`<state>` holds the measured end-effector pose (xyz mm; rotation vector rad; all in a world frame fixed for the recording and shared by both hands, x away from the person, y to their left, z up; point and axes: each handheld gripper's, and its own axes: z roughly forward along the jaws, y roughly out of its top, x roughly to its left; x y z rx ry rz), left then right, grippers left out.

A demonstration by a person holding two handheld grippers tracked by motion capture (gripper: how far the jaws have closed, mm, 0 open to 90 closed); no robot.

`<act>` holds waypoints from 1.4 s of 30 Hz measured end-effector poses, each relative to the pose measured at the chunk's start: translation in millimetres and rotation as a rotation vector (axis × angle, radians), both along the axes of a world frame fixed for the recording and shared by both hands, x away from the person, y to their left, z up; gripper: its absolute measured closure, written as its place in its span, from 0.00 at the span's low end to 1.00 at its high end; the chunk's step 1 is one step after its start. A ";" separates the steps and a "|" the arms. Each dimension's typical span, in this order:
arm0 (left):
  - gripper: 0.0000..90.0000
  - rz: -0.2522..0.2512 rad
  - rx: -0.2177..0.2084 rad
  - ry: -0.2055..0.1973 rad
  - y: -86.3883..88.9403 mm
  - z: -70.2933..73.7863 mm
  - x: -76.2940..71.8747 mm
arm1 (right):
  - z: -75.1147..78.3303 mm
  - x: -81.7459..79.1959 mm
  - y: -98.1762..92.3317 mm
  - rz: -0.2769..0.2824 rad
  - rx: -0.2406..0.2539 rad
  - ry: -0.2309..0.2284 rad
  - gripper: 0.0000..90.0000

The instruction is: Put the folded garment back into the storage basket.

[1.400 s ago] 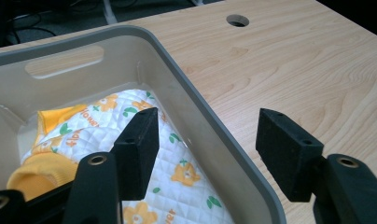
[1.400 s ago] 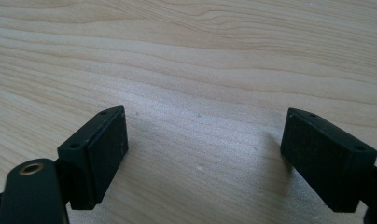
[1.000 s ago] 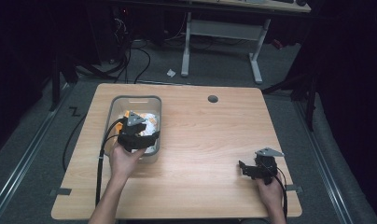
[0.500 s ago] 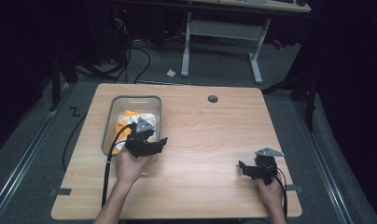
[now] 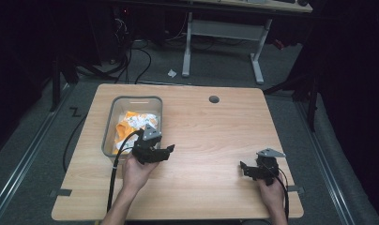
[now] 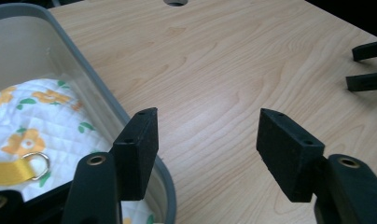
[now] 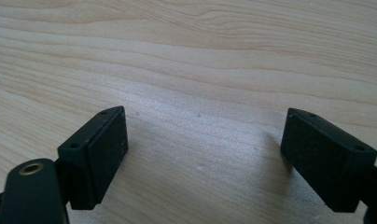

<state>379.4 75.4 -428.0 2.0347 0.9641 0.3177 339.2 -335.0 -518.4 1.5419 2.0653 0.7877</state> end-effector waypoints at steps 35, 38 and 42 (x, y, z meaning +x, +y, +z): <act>0.44 -0.124 -0.016 0.042 -34.4 -25.1 -24.8 | 0.0 0.0 0.0 0.000 0.000 0.000 0.16; 0.44 -0.128 -0.025 0.053 -35.9 -29.2 -26.0 | 0.0 0.0 0.0 0.000 0.000 0.000 0.16; 0.44 -0.139 -0.023 0.064 -38.8 -34.1 -27.7 | 0.0 0.0 0.0 -0.001 0.000 0.000 0.16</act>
